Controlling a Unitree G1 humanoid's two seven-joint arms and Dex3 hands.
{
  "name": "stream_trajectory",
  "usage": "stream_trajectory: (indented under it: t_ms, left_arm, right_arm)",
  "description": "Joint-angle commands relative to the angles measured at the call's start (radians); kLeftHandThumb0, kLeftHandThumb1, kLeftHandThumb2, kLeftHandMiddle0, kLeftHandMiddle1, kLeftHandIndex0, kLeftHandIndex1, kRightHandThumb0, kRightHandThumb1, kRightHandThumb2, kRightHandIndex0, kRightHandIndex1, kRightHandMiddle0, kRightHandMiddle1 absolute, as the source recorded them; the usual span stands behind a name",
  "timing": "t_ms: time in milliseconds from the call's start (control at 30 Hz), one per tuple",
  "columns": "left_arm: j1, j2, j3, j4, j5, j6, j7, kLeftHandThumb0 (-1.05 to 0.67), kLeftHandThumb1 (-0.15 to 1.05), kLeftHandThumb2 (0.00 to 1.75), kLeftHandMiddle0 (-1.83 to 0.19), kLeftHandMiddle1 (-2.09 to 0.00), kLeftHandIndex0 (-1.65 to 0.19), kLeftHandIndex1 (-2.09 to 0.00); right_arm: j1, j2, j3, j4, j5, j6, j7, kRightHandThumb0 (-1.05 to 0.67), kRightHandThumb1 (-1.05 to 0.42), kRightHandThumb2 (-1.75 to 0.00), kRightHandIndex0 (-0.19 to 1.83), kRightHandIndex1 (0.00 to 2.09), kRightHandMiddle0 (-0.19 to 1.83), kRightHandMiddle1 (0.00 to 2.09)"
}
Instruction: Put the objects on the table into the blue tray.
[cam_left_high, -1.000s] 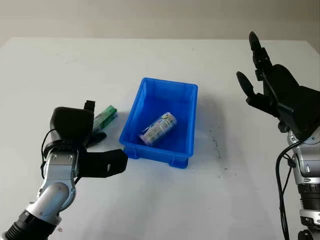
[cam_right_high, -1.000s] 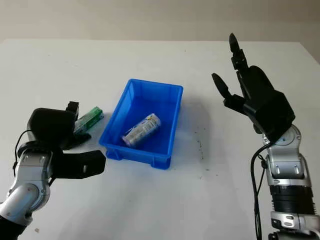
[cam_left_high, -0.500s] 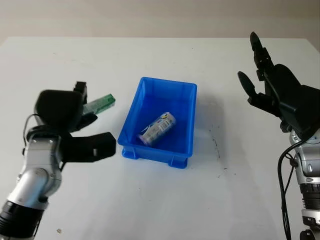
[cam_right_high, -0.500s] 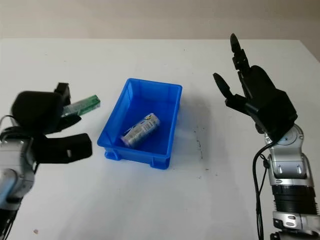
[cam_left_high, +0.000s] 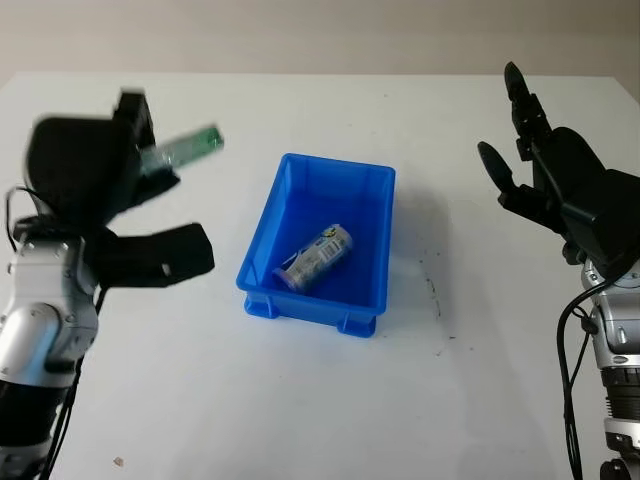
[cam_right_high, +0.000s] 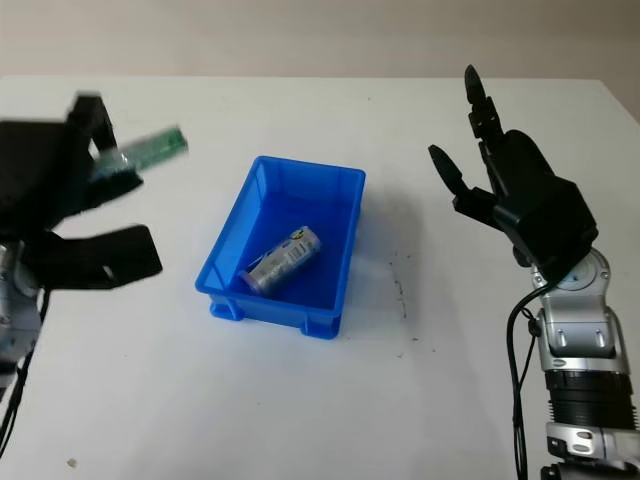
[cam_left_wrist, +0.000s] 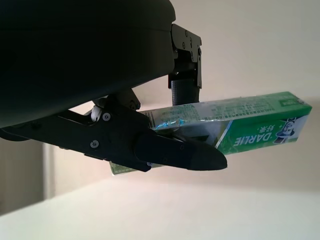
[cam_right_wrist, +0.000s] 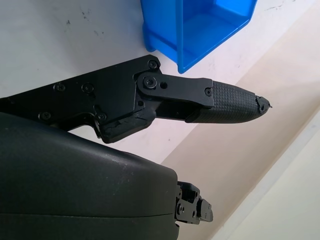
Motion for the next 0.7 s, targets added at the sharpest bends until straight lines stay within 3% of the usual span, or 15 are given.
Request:
stream_trajectory:
  t_ms: [0, 167, 300, 433, 667]
  left_arm:
    - [-0.035, -0.026, -0.022, -0.074, -0.016, -0.01, -0.042, -0.25, 1.04, 0.14, -1.04, -2.09, -0.54, -2.09]
    - [-0.077, -0.088, -0.07, -0.126, -0.079, -0.039, -0.157, -0.18, 1.04, 0.11, -0.93, -2.09, -0.52, -2.09]
    - [-0.131, -0.128, -0.109, -0.068, -0.172, -0.088, -0.217, -0.16, 1.05, 0.12, -1.0, -2.09, -0.56, -2.09]
    - [-0.167, -0.188, -0.17, -0.014, -0.2, -0.052, -0.306, -0.16, 1.05, 0.19, -1.02, -2.09, -0.49, -2.09]
    - [-0.197, -0.224, -0.265, 0.119, -0.175, -0.107, -0.284, -0.19, 1.04, 0.19, -1.15, -2.09, -0.6, -2.09]
  right_arm:
    - [-0.006, -0.008, -0.001, -0.011, -0.003, 0.0, -0.003, -0.89, -1.05, -0.58, -0.19, 0.0, -0.19, 0.0]
    - [0.003, -0.009, -0.001, -0.027, 0.0, -0.002, 0.006, -0.89, -1.05, -0.58, -0.19, 0.0, -0.19, 0.0]
    - [0.013, -0.011, -0.004, -0.034, -0.001, -0.003, 0.007, -0.88, -1.05, -0.58, -0.19, 0.0, -0.19, 0.0]
    - [0.03, -0.012, -0.011, -0.057, 0.011, 0.018, 0.016, -0.88, -1.05, -0.58, -0.19, 0.0, -0.19, 0.0]
    - [0.074, -0.016, -0.032, -0.114, 0.025, 0.045, 0.024, -0.83, -1.05, -0.57, -0.19, 0.0, -0.19, 0.0]
